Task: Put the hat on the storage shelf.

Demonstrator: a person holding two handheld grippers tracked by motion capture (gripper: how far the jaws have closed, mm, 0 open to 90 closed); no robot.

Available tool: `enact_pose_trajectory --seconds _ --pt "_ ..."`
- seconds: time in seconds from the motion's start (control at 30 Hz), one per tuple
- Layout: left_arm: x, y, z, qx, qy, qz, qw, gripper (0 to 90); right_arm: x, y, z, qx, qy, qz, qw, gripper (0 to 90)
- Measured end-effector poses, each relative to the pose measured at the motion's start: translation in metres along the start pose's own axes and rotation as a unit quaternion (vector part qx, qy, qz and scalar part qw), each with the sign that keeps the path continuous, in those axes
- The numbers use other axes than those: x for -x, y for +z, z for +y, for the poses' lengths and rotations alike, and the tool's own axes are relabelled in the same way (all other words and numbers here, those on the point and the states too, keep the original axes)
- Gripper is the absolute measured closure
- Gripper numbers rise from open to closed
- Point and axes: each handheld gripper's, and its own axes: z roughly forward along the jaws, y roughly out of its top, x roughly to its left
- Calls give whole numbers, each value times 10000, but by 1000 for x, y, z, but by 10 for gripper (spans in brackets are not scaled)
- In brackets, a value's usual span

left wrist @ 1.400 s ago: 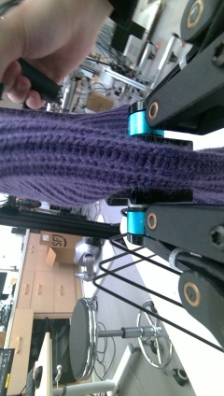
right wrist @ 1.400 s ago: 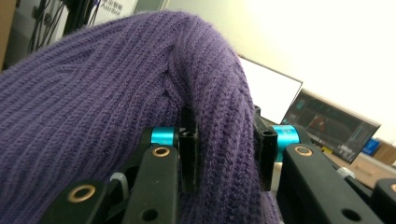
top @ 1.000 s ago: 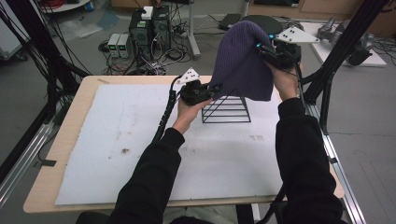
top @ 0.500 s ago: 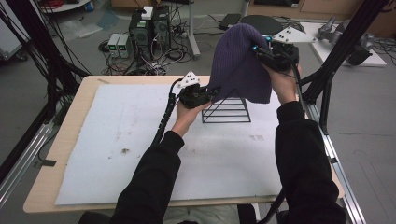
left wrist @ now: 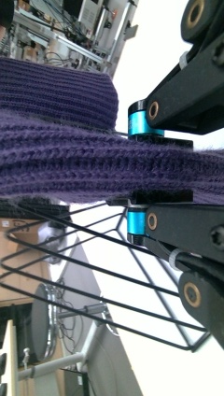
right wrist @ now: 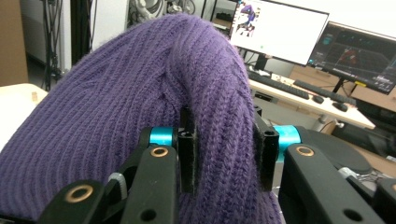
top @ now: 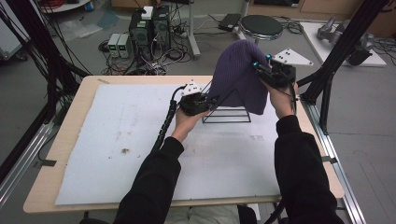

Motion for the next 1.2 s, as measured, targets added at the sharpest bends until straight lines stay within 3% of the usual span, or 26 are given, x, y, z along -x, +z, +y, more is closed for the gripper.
enact_pose_trajectory --seconds 0.3,0.63,1.03,1.2 --pt "0 -1 -19 -205 -18 123 9997 797 -3 0 -28 2 228 188 9996 696" --pt "-4 1 -31 -530 -20 267 9982 792 -7 0 -48 -63 228 324 9992 683" --pt "-16 -1 -48 -804 -473 368 9950 783 -19 5 -64 -398 179 428 9981 671" --pt "-14 -2 -47 -807 -456 366 9950 780 -18 5 -65 -424 208 426 9980 669"
